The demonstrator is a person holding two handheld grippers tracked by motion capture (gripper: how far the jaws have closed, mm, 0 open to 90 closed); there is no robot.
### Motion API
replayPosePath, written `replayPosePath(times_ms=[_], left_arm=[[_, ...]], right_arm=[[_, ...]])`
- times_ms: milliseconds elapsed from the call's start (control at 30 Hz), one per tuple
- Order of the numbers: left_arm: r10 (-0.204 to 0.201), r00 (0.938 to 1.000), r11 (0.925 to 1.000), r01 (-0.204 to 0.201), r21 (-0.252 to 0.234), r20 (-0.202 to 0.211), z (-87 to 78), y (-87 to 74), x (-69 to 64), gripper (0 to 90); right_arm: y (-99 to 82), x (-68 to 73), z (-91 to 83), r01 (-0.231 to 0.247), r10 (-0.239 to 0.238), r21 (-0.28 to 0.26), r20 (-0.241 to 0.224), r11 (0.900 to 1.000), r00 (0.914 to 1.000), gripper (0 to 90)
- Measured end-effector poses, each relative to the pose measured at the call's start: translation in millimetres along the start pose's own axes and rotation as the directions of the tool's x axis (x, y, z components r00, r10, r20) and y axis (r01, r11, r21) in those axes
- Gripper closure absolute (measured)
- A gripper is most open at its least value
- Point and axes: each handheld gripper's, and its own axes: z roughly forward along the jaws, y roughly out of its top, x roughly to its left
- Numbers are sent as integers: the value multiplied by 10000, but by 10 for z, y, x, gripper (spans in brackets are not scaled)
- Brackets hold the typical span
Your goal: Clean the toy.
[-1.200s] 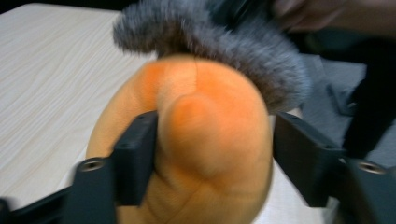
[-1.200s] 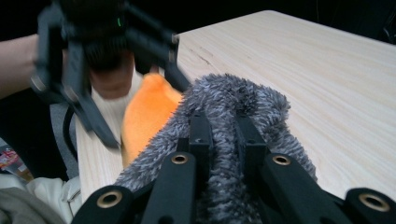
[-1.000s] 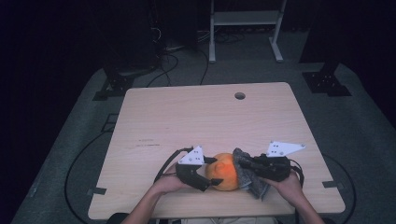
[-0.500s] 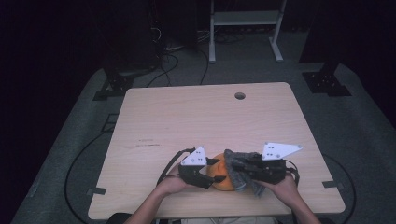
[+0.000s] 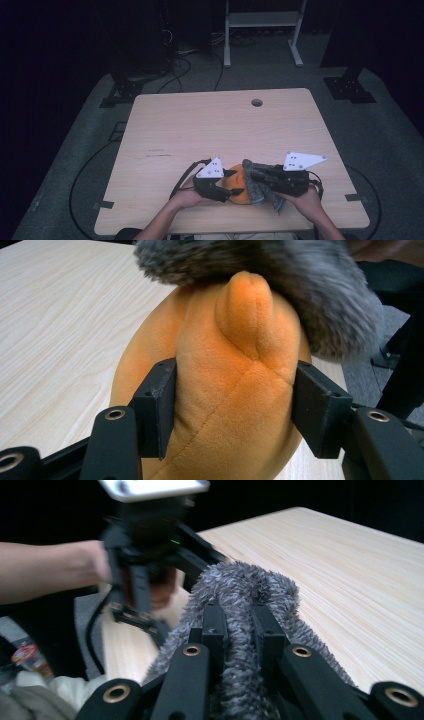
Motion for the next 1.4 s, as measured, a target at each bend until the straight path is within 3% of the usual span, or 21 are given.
replayPosePath(times_ms=[67, 133, 433, 567, 633, 667, 767, 833, 933, 1000, 1067, 1133, 1200, 1333, 1400], left_arm=[[101, 9999, 9999, -100, 59, -59, 15, 7, -11, 405], [52, 9999, 10000, -52, 37, -122, 13, 1, -22, 406], [31, 9998, 9999, -29, -114, 179, -2, 0, -3, 398], [-99, 9989, 9987, 123, -499, 467, -2, 1, 32, 251], [-269, 9979, 9986, 295, -440, 589, 27, -15, 63, 159], [-207, 9986, 9988, 228, -439, 483, 34, -27, 66, 155], [-159, 9975, 9991, 185, -384, 683, 17, -39, 75, 139], [234, 9992, 9996, -229, -176, 328, -32, -26, 68, 141], [-56, 9985, 9980, 91, -621, 554, -126, -13, 108, 129], [-97, 9973, 9991, 126, -394, 730, -109, -29, 118, 126], [258, 9991, 9988, -272, 416, 351, -7, -78, 105, 110], [512, 9984, 9963, -529, 683, 257, 55, -98, 85, 89], [675, 9976, 9955, -683, 651, 144, 55, -83, 73, 119], [959, 9951, 9946, -947, 431, -256, 21, -98, 51, 358], [964, 9949, 9946, -951, 408, -310, 25, -94, 38, 373]], right_arm=[[36, 69, 64, 193, -193, 16, -173, 9998, 9997, 792], [47, 100, 128, 561, -562, 285, 54, 9980, 9984, 792], [-129, -100, 0, -181, 160, 327, 630, 9993, 9979, 792], [-164, -104, -37, -254, 236, 252, 694, 9994, 9973, 793], [-163, -91, -35, -187, 170, 258, 653, 9995, 9977, 792], [-163, -81, -32, -173, 158, 239, 640, 9996, 9978, 792], [-153, -42, -24, 25, -46, 300, 704, 9995, 9975, 793], [-149, -35, -23, 110, -135, 344, 739, 9993, 9972, 793], [-157, -55, -44, 47, -74, 329, 804, 9994, 9967, 793], [-164, -75, -42, -85, 68, 227, 743, 9997, 9972, 792], [-154, -73, -29, -58, 40, 235, 761, 9997, 9971, 792], [-146, -68, -12, 17, -38, 266, 780, 9996, 9969, 792], [-146, -78, -7, -1, -17, 219, 833, 9998, 9965, 792], [-172, -113, -40, -210, 200, 100, 872, 9997, 9960, 791], [-207, -131, -75, -248, 237, 111, 898, 9996, 9957, 791]])
